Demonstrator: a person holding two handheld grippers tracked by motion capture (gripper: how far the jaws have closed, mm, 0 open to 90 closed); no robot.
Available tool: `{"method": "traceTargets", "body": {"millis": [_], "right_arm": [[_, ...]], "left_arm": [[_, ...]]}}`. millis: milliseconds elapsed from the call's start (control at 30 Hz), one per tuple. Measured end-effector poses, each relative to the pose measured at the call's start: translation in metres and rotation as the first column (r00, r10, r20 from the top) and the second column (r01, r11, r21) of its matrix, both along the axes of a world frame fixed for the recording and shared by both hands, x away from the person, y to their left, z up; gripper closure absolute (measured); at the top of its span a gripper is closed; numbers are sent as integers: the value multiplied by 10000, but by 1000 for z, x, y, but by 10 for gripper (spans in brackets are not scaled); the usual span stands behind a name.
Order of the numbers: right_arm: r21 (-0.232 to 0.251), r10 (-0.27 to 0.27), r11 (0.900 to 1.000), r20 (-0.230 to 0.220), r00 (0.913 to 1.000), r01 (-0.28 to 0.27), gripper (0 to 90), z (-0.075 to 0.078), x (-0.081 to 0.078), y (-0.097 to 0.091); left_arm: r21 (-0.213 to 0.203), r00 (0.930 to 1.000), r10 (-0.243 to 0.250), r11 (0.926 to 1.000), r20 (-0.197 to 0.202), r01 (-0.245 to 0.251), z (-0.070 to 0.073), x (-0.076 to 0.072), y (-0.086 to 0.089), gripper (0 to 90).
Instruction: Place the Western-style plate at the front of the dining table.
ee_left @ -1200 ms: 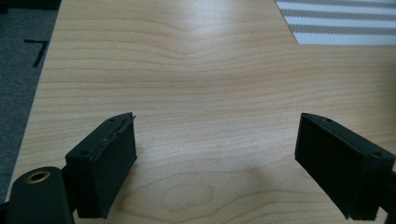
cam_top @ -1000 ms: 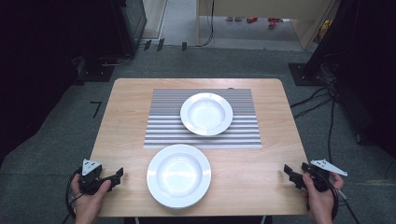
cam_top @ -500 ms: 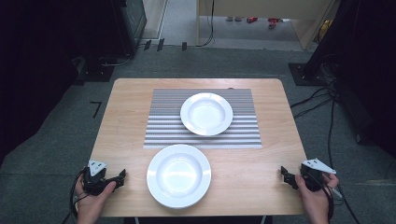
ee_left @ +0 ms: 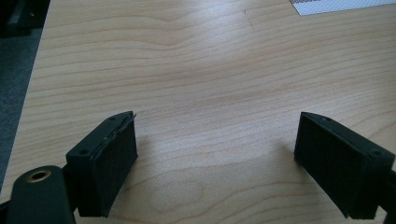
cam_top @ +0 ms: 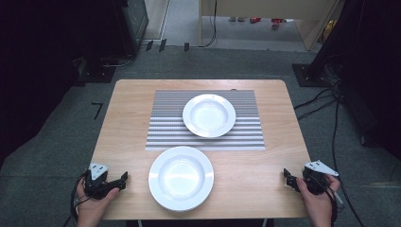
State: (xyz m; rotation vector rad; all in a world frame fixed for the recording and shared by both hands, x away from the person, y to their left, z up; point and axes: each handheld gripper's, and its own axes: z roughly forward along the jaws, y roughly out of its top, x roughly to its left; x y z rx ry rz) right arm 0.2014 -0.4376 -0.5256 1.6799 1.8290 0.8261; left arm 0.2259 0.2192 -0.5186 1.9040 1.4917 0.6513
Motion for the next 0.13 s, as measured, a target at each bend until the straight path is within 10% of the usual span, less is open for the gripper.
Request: {"method": "traceTargets", "body": {"millis": [133], "right_arm": [[0, 4, 10000, -2, 10000, -4, 145, 0, 0, 0]], "left_arm": [[-17, 10000, -26, 10000, 10, 26, 0, 0, 0, 132]]}}
